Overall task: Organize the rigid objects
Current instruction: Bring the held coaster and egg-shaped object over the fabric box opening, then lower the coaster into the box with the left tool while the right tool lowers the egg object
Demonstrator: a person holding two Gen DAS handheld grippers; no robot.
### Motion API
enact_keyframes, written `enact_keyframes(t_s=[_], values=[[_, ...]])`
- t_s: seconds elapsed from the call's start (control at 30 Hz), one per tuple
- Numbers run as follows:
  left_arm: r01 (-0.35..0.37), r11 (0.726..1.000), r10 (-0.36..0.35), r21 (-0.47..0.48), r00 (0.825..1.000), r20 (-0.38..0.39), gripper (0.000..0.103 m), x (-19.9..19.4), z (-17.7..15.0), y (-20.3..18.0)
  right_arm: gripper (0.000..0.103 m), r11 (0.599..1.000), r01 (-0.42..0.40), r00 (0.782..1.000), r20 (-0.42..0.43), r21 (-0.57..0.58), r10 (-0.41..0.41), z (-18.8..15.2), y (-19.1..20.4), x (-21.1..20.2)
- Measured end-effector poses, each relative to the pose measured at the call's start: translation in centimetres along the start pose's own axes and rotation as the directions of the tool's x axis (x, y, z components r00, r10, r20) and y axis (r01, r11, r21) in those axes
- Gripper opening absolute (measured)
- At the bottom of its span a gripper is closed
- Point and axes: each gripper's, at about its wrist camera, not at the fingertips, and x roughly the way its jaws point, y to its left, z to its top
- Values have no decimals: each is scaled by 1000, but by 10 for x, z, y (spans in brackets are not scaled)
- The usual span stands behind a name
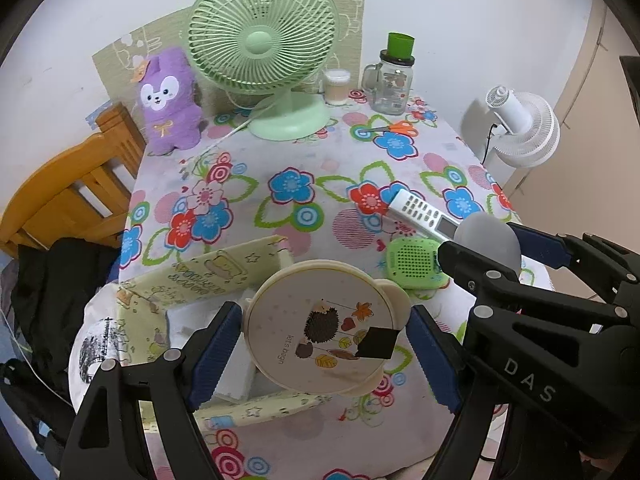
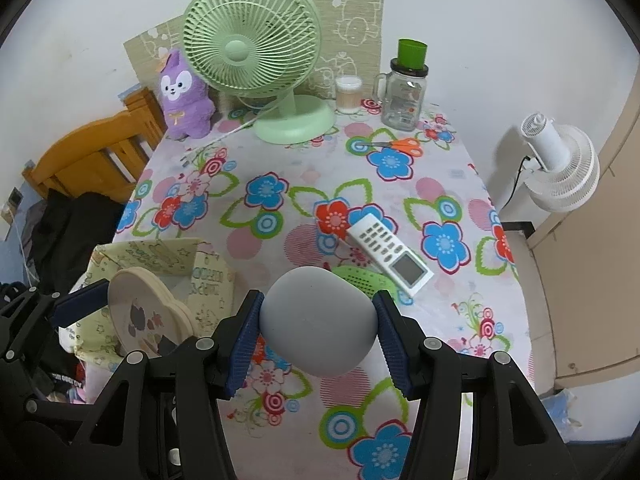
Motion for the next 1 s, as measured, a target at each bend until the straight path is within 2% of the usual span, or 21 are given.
enact_keyframes(t_s=[0.73, 1.0], values=[[-20, 1000, 20, -2, 1000, -10, 85, -3, -22, 55, 59, 999, -5, 1000, 0, -50, 5, -6, 64, 9], [-40, 998, 39, -38, 999, -18, 85, 3, -29, 81, 59, 998, -23, 1000, -3, -62, 23, -7, 86, 18]])
